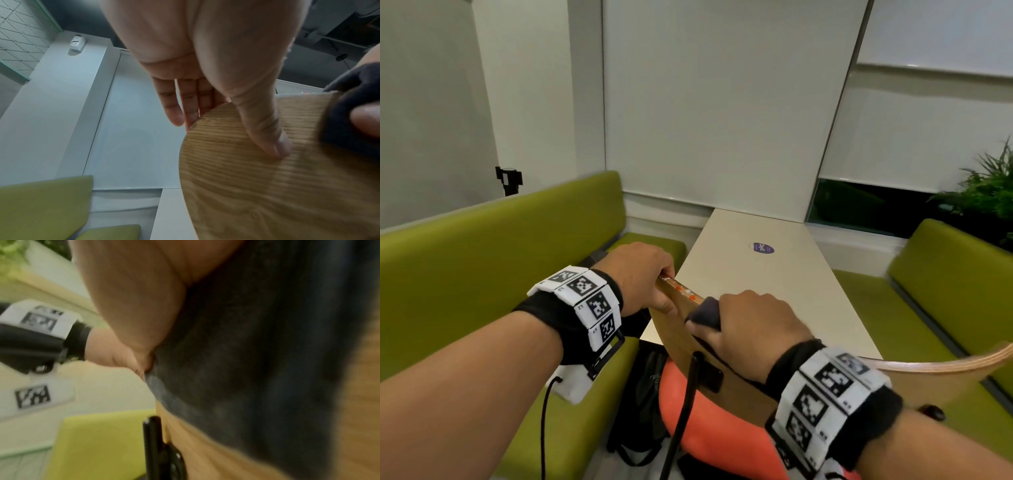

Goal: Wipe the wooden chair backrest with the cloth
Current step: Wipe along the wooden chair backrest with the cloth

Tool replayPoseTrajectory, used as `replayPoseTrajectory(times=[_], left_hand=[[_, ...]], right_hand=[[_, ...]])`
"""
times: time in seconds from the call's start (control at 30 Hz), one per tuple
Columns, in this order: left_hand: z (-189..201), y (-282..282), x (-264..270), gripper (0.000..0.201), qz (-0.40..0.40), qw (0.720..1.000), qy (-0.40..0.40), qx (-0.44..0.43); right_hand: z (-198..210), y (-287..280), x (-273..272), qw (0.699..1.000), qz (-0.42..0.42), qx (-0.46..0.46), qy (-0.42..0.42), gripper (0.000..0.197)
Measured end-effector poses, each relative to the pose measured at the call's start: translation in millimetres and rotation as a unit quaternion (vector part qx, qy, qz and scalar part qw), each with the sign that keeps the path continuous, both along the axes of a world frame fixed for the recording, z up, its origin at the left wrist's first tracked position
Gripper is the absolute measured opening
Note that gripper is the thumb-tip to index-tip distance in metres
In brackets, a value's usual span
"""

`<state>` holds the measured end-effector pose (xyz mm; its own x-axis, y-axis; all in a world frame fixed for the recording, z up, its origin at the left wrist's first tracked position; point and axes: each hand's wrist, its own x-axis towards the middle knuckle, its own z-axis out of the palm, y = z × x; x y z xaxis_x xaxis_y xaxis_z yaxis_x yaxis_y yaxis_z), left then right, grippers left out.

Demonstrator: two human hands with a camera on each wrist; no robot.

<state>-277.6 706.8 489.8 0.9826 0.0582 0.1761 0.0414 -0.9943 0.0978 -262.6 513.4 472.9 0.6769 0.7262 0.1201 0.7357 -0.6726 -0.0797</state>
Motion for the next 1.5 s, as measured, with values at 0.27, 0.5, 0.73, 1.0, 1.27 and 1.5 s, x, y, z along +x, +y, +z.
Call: replayPoseTrajectory(times=[0.27,0.5,0.73,1.0,1.27,1.5], left_hand=[[-15,21,-8,0.081,-0.022,0.997,-0.022,-0.073],[-14,35,-22,0.078,0.021,0.998,-0.017,-0.049],[-25,44,-33,0.079,0.031,0.998,-0.023,-0.058],[-28,50,-46,0.074,0.043,0.996,-0.032,-0.073],[-25,56,-54,0.072,0.041,0.996,-0.049,-0.066],[-20,54,-50,0.070,0.042,0.995,-0.062,-0.062]], right_hand=[[1,-39,-4,0.997,0.032,0.045,0.047,0.029],[4,18,1,1.000,-0.018,-0.005,0.014,0.018],[2,-9,-4,0.996,0.040,0.057,0.051,0.009],[6,37,2,1.000,-0.015,-0.006,0.006,0.025],[11,0,-7,0.996,0.047,0.047,0.054,0.017],[15,40,6,1.000,-0.001,-0.014,0.027,0.031]])
